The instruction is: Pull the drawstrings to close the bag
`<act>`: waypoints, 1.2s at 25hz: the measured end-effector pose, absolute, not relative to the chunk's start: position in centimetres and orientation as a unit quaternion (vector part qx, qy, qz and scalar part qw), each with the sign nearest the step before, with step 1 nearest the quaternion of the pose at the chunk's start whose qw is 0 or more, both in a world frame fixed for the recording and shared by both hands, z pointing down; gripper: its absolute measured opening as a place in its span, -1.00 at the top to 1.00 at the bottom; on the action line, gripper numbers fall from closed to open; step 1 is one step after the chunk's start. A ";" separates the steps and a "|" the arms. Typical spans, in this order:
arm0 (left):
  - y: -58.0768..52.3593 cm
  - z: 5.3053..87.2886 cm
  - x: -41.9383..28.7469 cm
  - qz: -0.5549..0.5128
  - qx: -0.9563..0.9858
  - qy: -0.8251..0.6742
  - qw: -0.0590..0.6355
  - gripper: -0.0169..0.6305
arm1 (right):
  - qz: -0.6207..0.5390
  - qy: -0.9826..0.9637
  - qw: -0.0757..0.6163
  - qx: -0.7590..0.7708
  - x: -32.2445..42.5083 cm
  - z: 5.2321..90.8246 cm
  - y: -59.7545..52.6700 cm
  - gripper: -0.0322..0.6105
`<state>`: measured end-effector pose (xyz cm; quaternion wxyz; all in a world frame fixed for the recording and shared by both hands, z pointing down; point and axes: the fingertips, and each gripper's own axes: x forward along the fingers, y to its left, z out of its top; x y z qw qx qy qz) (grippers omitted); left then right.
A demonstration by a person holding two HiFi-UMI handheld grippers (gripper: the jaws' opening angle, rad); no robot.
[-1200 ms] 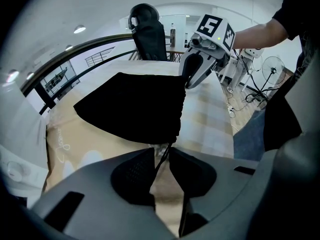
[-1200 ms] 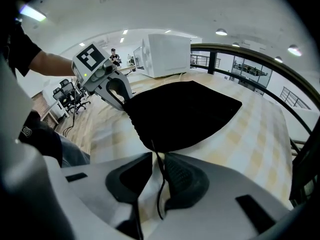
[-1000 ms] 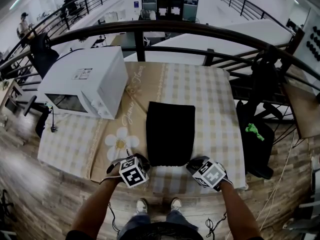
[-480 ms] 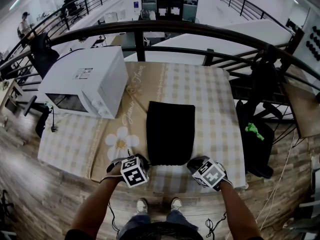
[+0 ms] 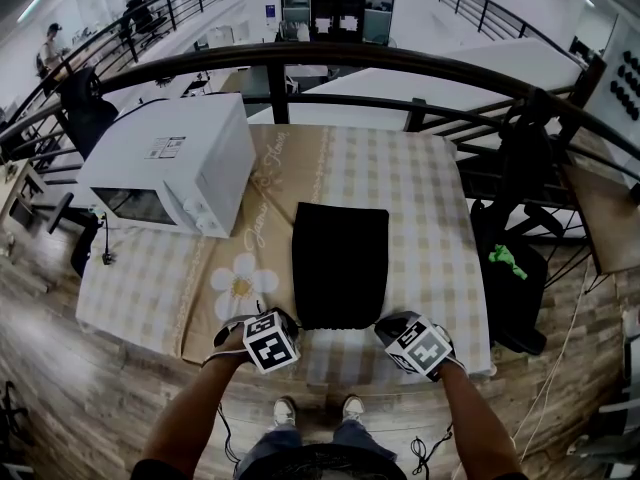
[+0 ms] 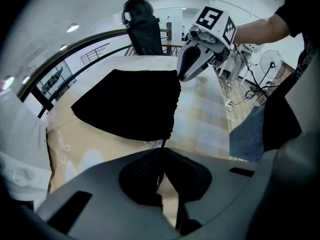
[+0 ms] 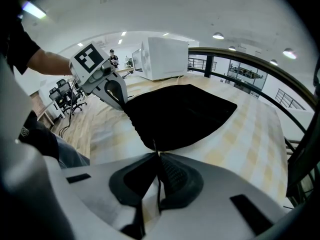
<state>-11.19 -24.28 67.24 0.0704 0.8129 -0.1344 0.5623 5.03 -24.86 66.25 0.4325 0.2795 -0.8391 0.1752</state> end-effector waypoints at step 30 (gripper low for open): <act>-27.0 61.8 -11.2 0.494 0.831 -0.249 0.050 0.85 | 0.148 -0.838 0.397 0.343 5.5 62.1 -26.1 0.81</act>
